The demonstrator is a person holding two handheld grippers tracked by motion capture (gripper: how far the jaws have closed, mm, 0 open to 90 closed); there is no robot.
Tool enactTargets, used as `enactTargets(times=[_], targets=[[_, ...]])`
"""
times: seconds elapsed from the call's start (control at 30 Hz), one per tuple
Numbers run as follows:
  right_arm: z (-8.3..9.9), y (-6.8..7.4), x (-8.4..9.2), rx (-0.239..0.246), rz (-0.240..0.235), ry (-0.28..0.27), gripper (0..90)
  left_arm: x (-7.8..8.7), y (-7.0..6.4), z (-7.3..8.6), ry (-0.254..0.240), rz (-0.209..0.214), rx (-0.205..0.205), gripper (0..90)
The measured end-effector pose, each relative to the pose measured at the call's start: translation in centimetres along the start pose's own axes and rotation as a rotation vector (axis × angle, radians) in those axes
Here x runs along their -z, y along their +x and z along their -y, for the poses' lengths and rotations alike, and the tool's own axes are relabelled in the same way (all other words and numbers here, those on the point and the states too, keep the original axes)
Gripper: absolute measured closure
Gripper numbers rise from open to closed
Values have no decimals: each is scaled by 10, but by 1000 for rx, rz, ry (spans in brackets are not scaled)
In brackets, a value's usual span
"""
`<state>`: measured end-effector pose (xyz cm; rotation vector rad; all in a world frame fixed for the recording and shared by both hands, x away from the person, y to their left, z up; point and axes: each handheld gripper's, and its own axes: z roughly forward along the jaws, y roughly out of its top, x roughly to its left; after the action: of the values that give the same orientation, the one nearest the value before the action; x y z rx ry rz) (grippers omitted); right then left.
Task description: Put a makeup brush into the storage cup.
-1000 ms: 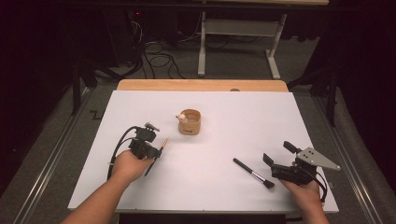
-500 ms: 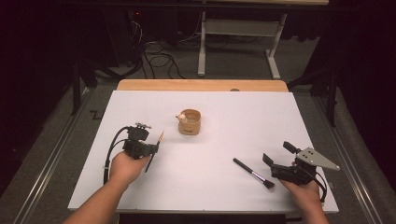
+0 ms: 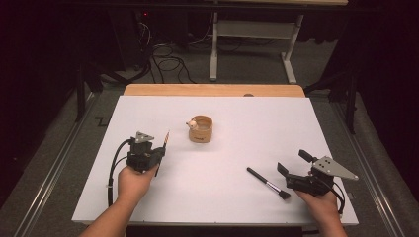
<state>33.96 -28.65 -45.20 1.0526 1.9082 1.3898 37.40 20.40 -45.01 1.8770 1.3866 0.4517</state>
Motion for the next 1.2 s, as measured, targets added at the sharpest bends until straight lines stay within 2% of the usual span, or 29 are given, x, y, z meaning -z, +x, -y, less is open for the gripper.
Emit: enactTargets(times=[0.17, 0.23, 0.43, 0.67, 0.8, 0.87, 0.93, 1.03, 1.2], targets=[[0, 2, -1, 7, -6, -1, 84, 0, 3, 6, -77, -11, 5, 831], [1, 3, -1, 10, -11, -6, 84, -3, 2, 10, -97, -19, -10, 831], [1, 3, -1, 12, -10, -7, 85, -9, 1, 20, -150, -16, -10, 831], [2, 4, -2, 14, -6, 0, 85, -3, 5, 17, -235, 3, 43, 831], [2, 4, -3, 19, -9, -1, 84, 1, 7, 14, -289, 12, 54, 831], [2, 4, -3, 19, -9, 1, 84, 3, 7, 14, -324, 39, 48, 831], [2, 5, -3, 20, -10, 3, 84, 3, 5, 14, -352, 42, 22, 831], [2, 4, -3, 24, -9, 1, 85, 2, 1, 13, -380, 47, 3, 831], [3, 5, -3, 26, -11, -4, 84, 0, -3, 15, -417, 71, 0, 831]])
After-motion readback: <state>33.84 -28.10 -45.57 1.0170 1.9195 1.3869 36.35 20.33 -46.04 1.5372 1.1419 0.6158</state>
